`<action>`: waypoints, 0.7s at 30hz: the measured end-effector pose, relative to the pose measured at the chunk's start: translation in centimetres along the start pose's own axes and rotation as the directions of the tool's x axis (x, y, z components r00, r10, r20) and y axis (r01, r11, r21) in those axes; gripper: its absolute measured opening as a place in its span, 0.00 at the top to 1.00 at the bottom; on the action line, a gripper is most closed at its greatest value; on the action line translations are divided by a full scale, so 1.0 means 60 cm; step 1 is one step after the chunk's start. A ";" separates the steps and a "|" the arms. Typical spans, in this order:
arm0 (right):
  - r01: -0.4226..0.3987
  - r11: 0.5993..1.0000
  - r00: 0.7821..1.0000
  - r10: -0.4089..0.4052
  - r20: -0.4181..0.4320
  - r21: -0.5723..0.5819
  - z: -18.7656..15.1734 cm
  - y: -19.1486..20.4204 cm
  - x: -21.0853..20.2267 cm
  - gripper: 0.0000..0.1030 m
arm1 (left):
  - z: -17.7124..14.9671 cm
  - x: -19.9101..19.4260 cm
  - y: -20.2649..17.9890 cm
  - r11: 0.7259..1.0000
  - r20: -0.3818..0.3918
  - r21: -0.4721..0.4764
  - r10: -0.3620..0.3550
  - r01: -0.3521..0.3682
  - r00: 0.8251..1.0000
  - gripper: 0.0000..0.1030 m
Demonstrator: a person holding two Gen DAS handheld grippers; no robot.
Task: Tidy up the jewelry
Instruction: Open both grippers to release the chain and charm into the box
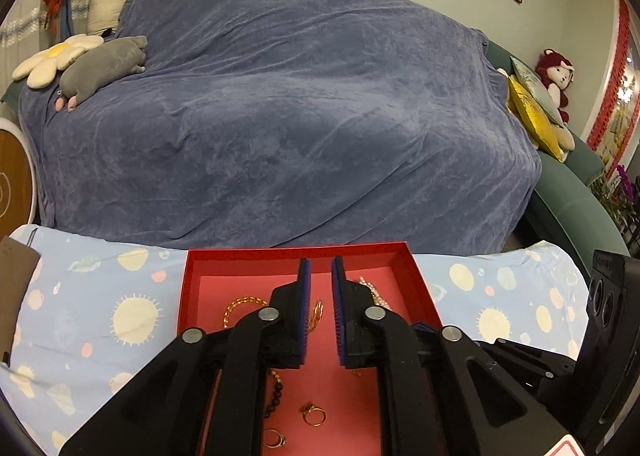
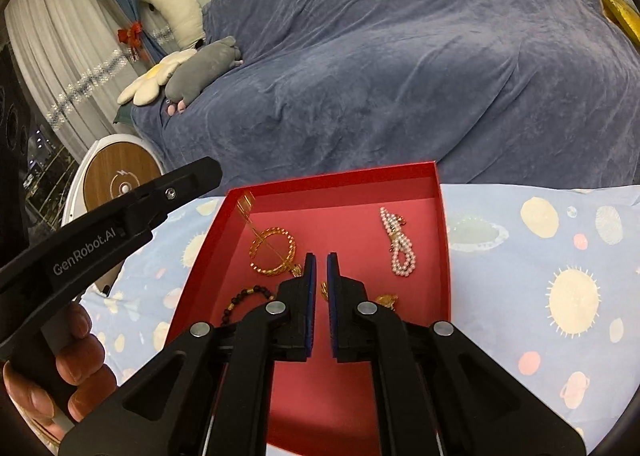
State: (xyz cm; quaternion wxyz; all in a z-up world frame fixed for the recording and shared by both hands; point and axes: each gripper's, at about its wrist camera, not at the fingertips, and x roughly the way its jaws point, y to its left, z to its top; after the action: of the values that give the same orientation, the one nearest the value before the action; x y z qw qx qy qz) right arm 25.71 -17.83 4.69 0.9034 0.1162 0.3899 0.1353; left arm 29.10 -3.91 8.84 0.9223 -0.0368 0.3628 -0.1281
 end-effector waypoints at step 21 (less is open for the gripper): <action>0.015 0.990 1.000 -0.017 -0.015 -0.139 -0.234 0.077 -0.226 0.65 | -0.212 -0.229 0.051 0.994 -0.034 -0.048 0.094 -0.096 0.995 0.36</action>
State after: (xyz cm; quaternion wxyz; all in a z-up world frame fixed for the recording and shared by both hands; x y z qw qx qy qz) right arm 5.70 -16.60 5.87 0.9073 0.0489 0.3876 0.1558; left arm 11.47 2.96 8.09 0.9203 -0.0401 0.3818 -0.0756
